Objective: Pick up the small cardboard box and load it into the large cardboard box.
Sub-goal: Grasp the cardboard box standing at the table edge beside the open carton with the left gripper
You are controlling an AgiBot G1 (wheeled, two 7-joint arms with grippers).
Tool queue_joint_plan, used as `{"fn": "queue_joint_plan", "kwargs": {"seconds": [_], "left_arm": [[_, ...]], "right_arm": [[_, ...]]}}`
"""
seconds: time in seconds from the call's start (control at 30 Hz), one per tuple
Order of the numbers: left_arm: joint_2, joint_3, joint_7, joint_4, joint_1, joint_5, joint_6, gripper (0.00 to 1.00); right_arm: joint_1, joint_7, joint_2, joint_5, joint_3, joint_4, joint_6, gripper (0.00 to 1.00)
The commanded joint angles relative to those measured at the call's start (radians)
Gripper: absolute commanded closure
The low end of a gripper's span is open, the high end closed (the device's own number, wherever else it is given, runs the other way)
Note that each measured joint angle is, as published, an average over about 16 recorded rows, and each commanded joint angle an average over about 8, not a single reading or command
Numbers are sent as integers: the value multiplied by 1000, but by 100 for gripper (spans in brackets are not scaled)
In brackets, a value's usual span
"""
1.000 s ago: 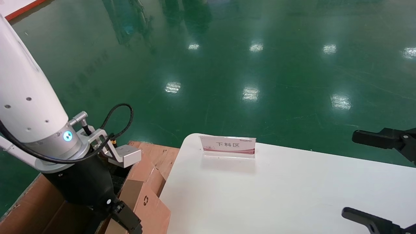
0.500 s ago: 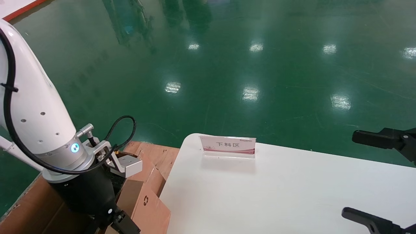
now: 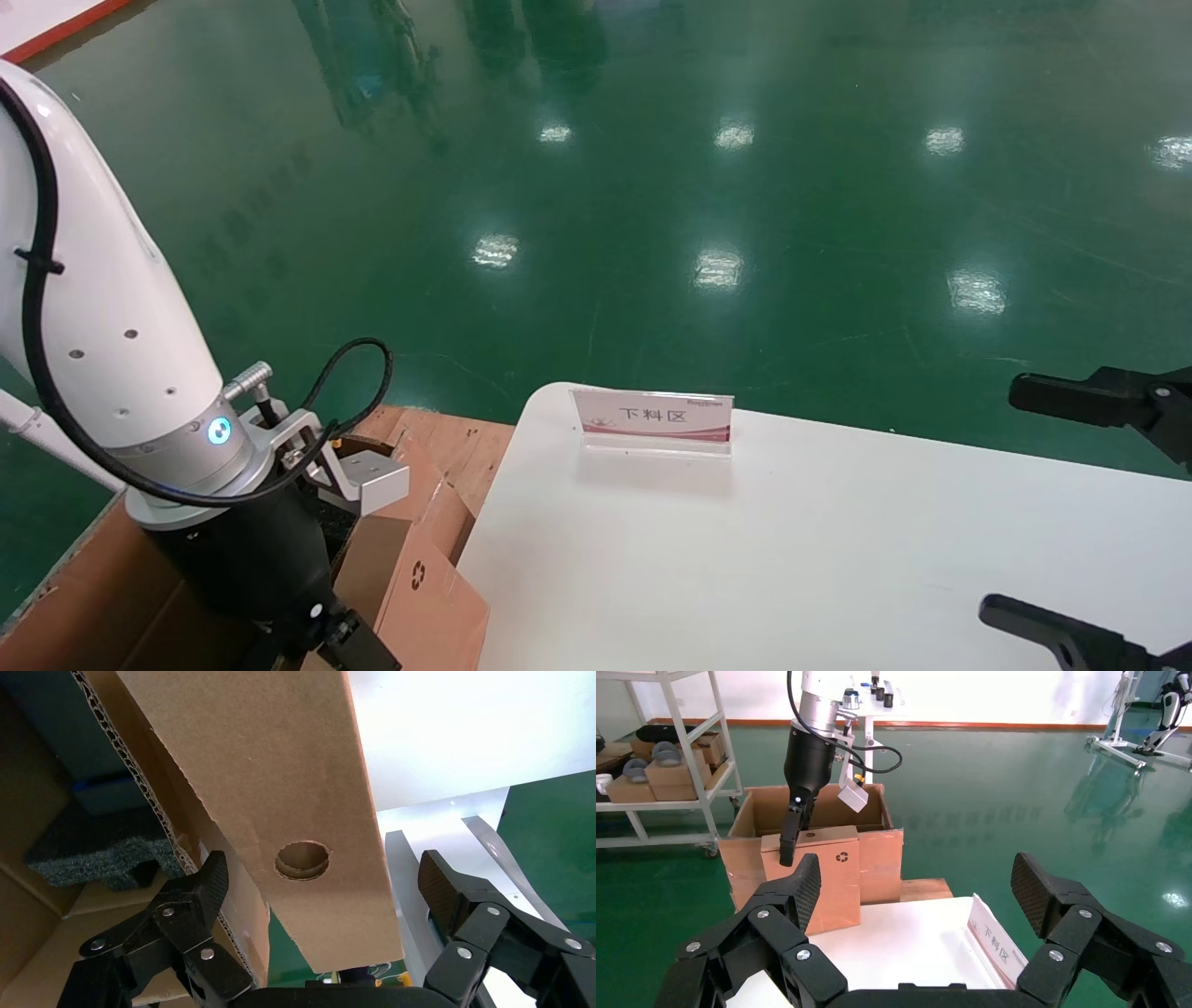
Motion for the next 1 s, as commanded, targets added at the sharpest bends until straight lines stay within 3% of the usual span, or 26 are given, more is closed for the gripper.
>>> {"fn": "queue_joint_plan", "kwargs": {"seconds": [0.03,0.37,0.4,0.63,0.67,1.0], "left_arm": [[0,1,1,0,3,1,-2,100],[0,1,1,0,2,1,-1,100],[0,1,1,0,2,1,-1,100],[0,0,1,0,-1,1,0,100],[0,0,0,0,-1,1,0,100],[0,-2,1,0,-2,0,0,100]], "right_arm": [[0,0,0,0,0,0,0,100],[0,0,0,0,0,0,0,100],[0,0,0,0,0,0,0,94],[0,0,0,0,0,0,0,6],[0,0,0,0,0,0,0,0],[0,0,0,0,0,0,0,0]]}}
